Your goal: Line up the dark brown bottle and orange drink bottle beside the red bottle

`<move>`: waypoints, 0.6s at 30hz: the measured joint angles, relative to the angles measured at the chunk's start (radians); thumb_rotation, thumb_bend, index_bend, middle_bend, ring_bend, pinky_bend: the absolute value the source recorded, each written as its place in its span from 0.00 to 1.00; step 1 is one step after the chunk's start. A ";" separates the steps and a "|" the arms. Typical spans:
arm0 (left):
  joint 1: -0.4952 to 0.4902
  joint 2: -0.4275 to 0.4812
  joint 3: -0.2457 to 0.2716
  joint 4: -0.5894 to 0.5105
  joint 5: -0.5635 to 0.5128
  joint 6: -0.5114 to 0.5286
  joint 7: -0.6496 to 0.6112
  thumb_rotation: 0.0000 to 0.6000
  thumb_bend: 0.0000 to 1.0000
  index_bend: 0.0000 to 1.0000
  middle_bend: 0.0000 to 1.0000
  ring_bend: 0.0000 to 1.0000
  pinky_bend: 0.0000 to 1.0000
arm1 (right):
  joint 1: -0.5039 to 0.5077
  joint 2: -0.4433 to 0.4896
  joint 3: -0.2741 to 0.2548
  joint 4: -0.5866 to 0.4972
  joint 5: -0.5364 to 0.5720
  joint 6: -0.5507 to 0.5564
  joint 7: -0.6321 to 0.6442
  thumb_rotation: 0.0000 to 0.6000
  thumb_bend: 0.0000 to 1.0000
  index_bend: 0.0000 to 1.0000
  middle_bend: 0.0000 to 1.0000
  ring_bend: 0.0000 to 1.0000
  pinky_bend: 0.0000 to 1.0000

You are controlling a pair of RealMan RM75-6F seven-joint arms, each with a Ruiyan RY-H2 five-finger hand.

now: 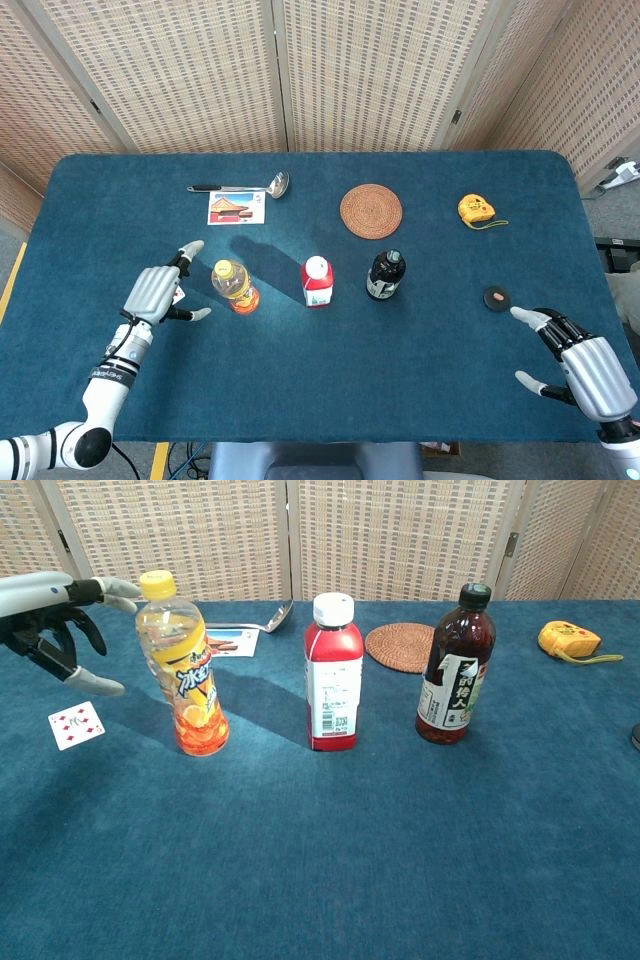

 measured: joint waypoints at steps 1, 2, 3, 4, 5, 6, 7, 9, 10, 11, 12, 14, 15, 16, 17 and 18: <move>0.005 0.005 0.004 -0.002 0.000 0.010 0.014 1.00 0.03 0.00 0.08 0.31 0.46 | 0.000 0.000 0.000 -0.001 0.002 -0.002 -0.003 1.00 0.00 0.21 0.28 0.20 0.49; 0.013 0.012 0.010 -0.005 -0.001 0.026 0.033 1.00 0.03 0.00 0.08 0.31 0.46 | 0.000 -0.001 0.001 -0.002 0.004 -0.004 -0.007 1.00 0.00 0.21 0.28 0.20 0.49; 0.020 0.016 0.014 -0.007 -0.001 0.040 0.047 1.00 0.03 0.00 0.08 0.31 0.46 | 0.001 -0.001 0.002 -0.002 0.006 -0.006 -0.011 1.00 0.00 0.21 0.28 0.20 0.49; 0.028 0.021 0.019 -0.009 0.000 0.055 0.058 1.00 0.03 0.00 0.08 0.31 0.46 | 0.001 -0.001 0.003 -0.002 0.009 -0.009 -0.015 1.00 0.00 0.21 0.28 0.20 0.49; 0.041 0.029 0.026 -0.012 0.005 0.077 0.066 1.00 0.03 0.00 0.08 0.31 0.46 | 0.001 -0.002 0.004 -0.003 0.014 -0.013 -0.020 1.00 0.00 0.21 0.28 0.20 0.49; 0.053 0.034 0.034 -0.014 0.011 0.094 0.071 1.00 0.03 0.00 0.08 0.30 0.46 | 0.002 -0.002 0.005 -0.004 0.018 -0.017 -0.024 1.00 0.00 0.21 0.28 0.20 0.49; 0.065 0.040 0.042 -0.015 0.020 0.111 0.074 1.00 0.03 0.00 0.08 0.30 0.46 | 0.002 -0.002 0.006 -0.005 0.022 -0.021 -0.028 1.00 0.00 0.21 0.29 0.20 0.49; 0.096 0.054 0.064 -0.019 0.052 0.151 0.076 1.00 0.03 0.01 0.08 0.30 0.46 | 0.004 -0.001 0.009 -0.008 0.037 -0.034 -0.036 1.00 0.00 0.21 0.29 0.20 0.49; 0.109 0.059 0.074 -0.020 0.070 0.167 0.076 1.00 0.03 0.02 0.08 0.30 0.46 | 0.004 0.000 0.010 -0.010 0.044 -0.041 -0.040 1.00 0.00 0.21 0.30 0.20 0.49; 0.128 0.066 0.088 -0.020 0.095 0.190 0.074 1.00 0.03 0.04 0.08 0.30 0.46 | 0.005 0.002 0.011 -0.014 0.054 -0.052 -0.047 1.00 0.00 0.21 0.30 0.20 0.49; 0.143 0.070 0.100 -0.018 0.116 0.208 0.073 1.00 0.03 0.07 0.09 0.30 0.46 | 0.006 0.005 0.011 -0.018 0.061 -0.061 -0.052 1.00 0.00 0.21 0.30 0.20 0.49; 0.182 0.078 0.128 -0.008 0.167 0.255 0.071 1.00 0.03 0.11 0.11 0.30 0.46 | 0.008 0.012 0.012 -0.030 0.077 -0.082 -0.065 1.00 0.00 0.21 0.30 0.20 0.49; 0.200 0.081 0.140 -0.003 0.189 0.276 0.069 1.00 0.03 0.15 0.13 0.30 0.46 | 0.009 0.015 0.012 -0.036 0.084 -0.088 -0.072 1.00 0.00 0.21 0.30 0.20 0.49; 0.219 0.084 0.152 0.004 0.209 0.298 0.066 1.00 0.03 0.16 0.13 0.30 0.46 | 0.009 0.018 0.013 -0.042 0.091 -0.093 -0.079 1.00 0.00 0.21 0.31 0.20 0.49; 0.246 0.088 0.167 0.013 0.232 0.326 0.059 1.00 0.03 0.19 0.15 0.30 0.46 | 0.009 0.021 0.015 -0.048 0.099 -0.098 -0.087 1.00 0.00 0.21 0.31 0.20 0.49; 0.266 0.091 0.178 0.020 0.249 0.345 0.050 1.00 0.03 0.21 0.16 0.30 0.46 | 0.009 0.023 0.016 -0.052 0.105 -0.101 -0.094 1.00 0.00 0.21 0.31 0.20 0.49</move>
